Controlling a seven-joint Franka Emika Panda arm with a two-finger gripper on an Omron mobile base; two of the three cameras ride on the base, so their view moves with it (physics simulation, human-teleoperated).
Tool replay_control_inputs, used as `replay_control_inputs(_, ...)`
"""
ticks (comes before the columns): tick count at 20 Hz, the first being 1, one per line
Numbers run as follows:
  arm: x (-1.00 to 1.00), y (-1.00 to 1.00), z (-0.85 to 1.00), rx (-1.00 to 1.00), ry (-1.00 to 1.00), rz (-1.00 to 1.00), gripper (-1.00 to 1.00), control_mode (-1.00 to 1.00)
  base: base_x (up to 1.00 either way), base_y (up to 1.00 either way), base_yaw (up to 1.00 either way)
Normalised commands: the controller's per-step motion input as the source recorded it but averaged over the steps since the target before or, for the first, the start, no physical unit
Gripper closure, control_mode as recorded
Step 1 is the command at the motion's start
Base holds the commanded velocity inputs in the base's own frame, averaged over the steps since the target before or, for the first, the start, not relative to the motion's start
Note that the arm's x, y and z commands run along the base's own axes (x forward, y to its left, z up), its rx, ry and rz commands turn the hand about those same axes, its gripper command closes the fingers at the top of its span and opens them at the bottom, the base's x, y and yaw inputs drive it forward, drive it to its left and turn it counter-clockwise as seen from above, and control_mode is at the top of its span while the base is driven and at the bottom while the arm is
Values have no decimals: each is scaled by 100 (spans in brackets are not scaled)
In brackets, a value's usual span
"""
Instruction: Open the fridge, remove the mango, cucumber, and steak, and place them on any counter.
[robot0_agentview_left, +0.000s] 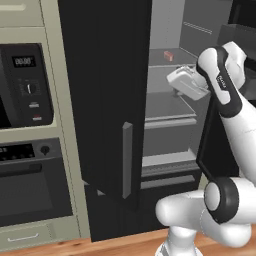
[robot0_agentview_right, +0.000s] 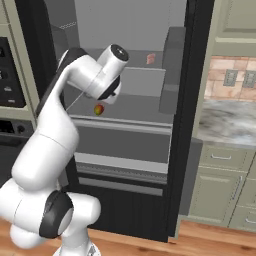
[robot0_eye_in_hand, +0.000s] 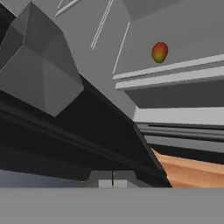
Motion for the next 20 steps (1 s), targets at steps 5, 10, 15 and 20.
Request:
replay_control_inputs(5, 34, 13, 0, 3, -13, 6, 100, -100, 0, 0, 0)
replay_control_inputs(10, 28, 38, -8, 13, -5, 0, 100, -100, 0, 0, 0)
replay_control_inputs(15, 52, 42, -4, 13, -2, 0, 100, -100, 0, 0, 0)
replay_control_inputs(20, 34, 23, 0, 4, -10, 0, 100, -100, 0, 0, 0)
